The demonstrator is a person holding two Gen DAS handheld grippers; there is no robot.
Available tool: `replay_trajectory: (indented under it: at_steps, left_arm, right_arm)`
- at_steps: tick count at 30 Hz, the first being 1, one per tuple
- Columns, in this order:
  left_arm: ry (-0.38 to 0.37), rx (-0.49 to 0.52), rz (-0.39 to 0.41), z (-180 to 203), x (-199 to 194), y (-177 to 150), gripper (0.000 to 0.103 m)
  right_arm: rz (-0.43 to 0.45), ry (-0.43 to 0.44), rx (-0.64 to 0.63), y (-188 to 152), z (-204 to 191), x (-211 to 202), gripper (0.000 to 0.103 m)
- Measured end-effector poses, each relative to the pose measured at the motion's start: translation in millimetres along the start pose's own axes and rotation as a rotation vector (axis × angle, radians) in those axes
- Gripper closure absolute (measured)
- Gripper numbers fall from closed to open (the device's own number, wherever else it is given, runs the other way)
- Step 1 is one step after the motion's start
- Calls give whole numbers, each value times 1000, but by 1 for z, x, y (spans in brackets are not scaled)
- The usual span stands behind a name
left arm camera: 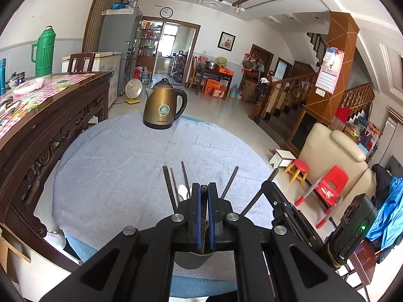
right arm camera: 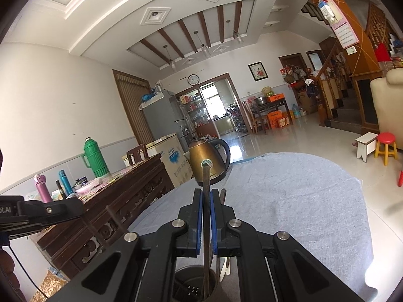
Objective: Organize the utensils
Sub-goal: 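Lift both held chopsticks and carry them over the holder cup, then lower the chopsticks into the holder cup and open both tools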
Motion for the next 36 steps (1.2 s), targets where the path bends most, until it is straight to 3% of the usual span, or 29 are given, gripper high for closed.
replay_trajectory:
  at_steps: [16,23,31,36]
  left_arm:
    - [111,64,-17,0,4,-12,97]
    - [183,102,-1,-3,6,-15,96]
    - [321,166,34,-8,8,-19,93]
    - [358,175,35,-11,9,-19,92]
  right_arm:
    - [-49,22,9,-14,-1,-7,96]
    - [-69,25,23,-15,0,-5,96]
    - [-78,36,22,-16,-1,-4,95]
    - [-85,40,29,-18,0,-4,94]
Point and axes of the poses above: each gripper's, at about its wrist camera, not at the fingertips, and x roughly the way its jaws point, z to its right, y to its top, the point moved 5 cm from there along x, roughly the way its jaws point, and after that the axes turned 7 degrees about y, right-handed, at the moved point
